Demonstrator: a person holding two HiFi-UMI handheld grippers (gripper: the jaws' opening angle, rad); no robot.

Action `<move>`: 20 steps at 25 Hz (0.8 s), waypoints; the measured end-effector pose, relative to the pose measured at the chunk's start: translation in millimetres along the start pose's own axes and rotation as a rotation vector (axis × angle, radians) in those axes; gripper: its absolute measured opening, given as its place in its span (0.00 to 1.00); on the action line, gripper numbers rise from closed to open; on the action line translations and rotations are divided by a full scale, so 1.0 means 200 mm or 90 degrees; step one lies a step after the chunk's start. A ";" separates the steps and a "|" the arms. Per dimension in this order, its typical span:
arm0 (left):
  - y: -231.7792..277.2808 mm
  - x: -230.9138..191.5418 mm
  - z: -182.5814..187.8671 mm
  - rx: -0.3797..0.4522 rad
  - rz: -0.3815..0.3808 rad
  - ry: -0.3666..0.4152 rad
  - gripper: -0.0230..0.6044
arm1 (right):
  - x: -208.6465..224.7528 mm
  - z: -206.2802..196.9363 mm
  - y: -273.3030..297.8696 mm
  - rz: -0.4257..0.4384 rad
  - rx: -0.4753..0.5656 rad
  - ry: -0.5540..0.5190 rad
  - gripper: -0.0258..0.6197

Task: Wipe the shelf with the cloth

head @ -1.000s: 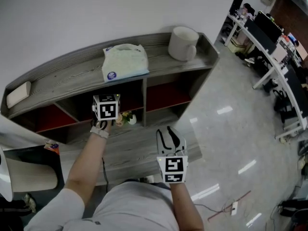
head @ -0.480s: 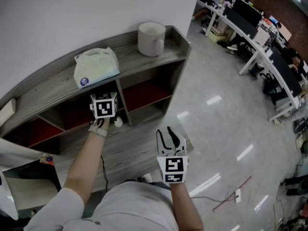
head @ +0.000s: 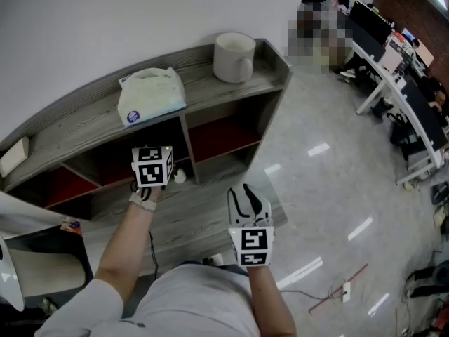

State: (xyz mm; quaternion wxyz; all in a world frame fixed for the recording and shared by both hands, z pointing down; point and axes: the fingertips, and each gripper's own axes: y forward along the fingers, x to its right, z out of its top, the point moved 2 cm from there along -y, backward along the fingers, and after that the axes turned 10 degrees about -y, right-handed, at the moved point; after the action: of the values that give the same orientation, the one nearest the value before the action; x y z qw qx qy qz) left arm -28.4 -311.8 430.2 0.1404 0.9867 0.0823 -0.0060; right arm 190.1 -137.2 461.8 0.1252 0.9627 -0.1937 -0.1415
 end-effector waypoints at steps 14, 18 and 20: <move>-0.75 -0.37 -0.09 0.069 0.071 0.000 0.17 | -0.57 0.22 0.31 0.210 0.055 -0.025 0.26; -0.97 -0.49 -0.17 0.064 0.110 -0.003 0.17 | -0.80 0.29 0.37 0.282 0.074 -0.040 0.25; -1.07 -0.54 -0.22 0.058 0.135 -0.006 0.17 | -0.90 0.32 0.39 0.316 0.081 -0.048 0.25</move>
State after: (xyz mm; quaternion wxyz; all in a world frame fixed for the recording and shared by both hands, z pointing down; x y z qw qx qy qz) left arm -170.0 -114.6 417.8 0.0955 0.9951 -0.0239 0.0003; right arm -15.8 -144.3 466.0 0.0879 0.8856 -0.4372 -0.1297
